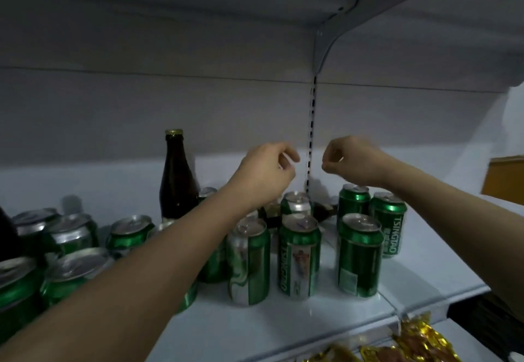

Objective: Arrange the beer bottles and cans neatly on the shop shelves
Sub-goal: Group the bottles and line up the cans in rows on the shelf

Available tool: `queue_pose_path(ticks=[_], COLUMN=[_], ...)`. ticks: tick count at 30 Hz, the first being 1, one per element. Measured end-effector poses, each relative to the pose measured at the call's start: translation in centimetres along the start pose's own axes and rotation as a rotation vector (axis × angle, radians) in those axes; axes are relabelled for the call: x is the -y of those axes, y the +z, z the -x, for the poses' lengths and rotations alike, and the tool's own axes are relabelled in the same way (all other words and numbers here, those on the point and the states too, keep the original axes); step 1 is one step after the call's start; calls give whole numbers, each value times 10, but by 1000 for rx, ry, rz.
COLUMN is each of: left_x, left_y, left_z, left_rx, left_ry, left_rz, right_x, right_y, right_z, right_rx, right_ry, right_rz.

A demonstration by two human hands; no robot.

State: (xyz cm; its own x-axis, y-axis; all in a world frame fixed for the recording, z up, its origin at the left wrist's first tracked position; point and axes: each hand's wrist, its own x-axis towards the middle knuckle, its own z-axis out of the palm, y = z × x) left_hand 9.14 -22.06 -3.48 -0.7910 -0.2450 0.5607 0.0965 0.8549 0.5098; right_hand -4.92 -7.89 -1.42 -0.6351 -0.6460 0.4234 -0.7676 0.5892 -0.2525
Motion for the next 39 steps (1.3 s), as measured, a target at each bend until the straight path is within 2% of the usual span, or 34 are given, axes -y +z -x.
queue_pose_path(ticks=[7,13,16,21,27,35,39], left_x=[54,73,77,83,88,93,90], left_y=[27,50,58,65,70,71,69], left_z=[-61,-79,-84,-88,-89,-87,-88], left_rx=[360,520,575,601,559,555,556], left_ry=[-148,-199,-209,-205,-155,-148,-154], left_rz=[-393,-494,-550,-614,-642,-640,-614], right_x=[-27,-39,-45,-50,-56,-59,-62], right_y=[42,75,84,101,115,104,83], right_z=[-48,-83,-97,-108,-110,-108,-111], right_rx=[375,713,825,887,848,910,844], right_ry=[-130,-108,-73,-92,-101,-138,-141], right_rz=[270,531,568,651,755,629,596])
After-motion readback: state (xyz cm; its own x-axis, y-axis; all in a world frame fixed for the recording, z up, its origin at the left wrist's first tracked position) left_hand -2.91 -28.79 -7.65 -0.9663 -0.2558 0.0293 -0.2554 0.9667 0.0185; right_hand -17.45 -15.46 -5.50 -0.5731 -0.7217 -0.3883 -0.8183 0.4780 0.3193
